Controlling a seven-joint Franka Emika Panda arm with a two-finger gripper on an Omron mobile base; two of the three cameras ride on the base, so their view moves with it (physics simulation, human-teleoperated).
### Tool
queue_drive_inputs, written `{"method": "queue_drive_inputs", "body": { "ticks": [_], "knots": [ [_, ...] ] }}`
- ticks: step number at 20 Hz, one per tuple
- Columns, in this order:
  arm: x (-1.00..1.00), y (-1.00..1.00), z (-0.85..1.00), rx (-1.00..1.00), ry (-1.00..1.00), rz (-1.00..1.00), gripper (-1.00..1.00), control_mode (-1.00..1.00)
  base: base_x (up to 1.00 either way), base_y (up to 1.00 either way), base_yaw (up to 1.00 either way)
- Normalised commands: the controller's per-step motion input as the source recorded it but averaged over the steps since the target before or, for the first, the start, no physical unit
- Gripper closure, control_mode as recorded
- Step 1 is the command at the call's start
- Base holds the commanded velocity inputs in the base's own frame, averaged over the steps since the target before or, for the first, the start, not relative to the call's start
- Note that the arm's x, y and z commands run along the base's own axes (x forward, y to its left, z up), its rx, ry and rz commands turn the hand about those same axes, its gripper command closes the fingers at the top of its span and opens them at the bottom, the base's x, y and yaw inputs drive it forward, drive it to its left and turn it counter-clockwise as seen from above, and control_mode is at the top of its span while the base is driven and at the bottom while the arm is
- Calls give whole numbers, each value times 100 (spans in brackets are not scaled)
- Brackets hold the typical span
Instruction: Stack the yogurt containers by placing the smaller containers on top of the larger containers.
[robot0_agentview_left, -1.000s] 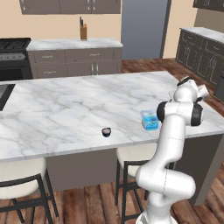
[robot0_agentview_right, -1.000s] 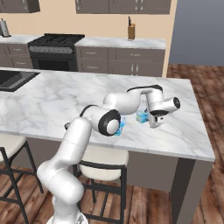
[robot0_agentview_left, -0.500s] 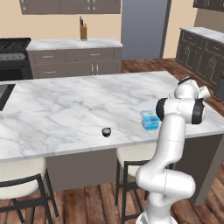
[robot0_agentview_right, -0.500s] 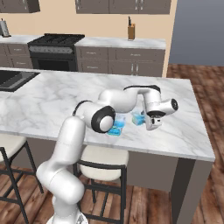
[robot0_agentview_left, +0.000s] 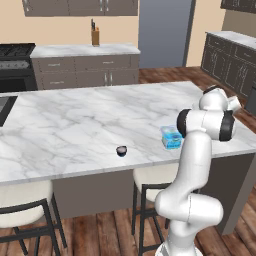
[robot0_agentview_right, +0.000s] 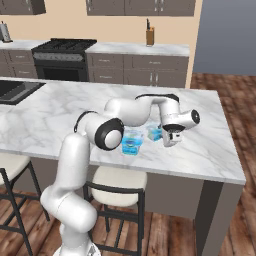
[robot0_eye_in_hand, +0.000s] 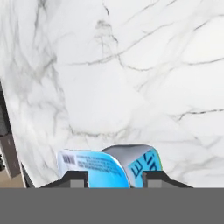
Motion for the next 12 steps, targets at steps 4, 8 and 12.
{"method": "queue_drive_inputs", "body": {
  "ticks": [4,8,12],
  "knots": [
    [1,-16,35,0,1,-2,100,-100,0,0,0],
    [-6,-11,39,0,0,0,100,-100,0,0,0],
    [-20,-2,42,0,0,0,100,-100,0,0,0]
  ]
}}
